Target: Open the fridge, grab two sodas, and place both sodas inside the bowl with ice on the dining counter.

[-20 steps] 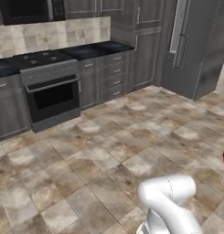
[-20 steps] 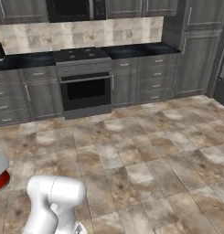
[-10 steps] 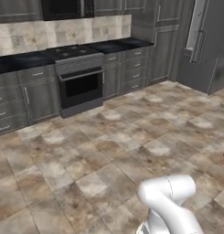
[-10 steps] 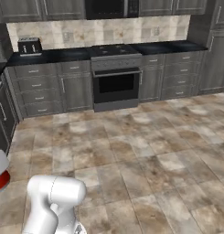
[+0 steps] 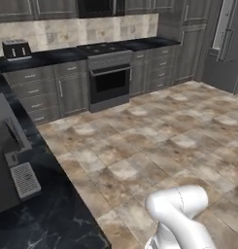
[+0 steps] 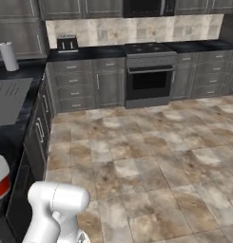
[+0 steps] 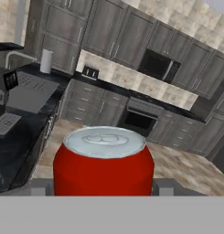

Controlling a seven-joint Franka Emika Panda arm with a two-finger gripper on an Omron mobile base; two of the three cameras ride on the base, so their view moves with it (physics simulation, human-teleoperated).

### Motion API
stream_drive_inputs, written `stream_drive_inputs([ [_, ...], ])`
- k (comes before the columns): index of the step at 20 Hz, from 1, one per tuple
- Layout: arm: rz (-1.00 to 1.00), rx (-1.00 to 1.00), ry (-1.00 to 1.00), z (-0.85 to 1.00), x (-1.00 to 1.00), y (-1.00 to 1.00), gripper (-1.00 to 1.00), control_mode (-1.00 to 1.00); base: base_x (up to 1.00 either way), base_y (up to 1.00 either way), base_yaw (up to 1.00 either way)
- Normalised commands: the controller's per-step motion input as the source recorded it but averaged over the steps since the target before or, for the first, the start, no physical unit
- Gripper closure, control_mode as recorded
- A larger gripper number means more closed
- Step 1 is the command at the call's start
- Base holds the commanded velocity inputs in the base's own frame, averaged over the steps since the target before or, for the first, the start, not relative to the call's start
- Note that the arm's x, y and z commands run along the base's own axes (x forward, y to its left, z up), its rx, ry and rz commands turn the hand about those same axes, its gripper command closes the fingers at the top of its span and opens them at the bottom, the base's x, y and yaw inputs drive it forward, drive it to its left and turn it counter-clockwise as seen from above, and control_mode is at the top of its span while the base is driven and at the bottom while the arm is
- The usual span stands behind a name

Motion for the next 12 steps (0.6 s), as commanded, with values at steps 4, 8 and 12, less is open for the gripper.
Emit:
stream_drive_inputs([
  [4, 0.0, 0.0, 0.0, 0.0, 0.0, 0.0, 1.0, 1.0, -1.0, 0.78, 0.13],
  [8, 0.0, 0.0, 0.0, 0.0, 0.0, 0.0, 1.0, 1.0, -1.0, 0.75, 0.13],
  [12, 0.0, 0.0, 0.0, 0.0, 0.0, 0.0, 1.0, 1.0, -1.0, 0.79, 0.12],
])
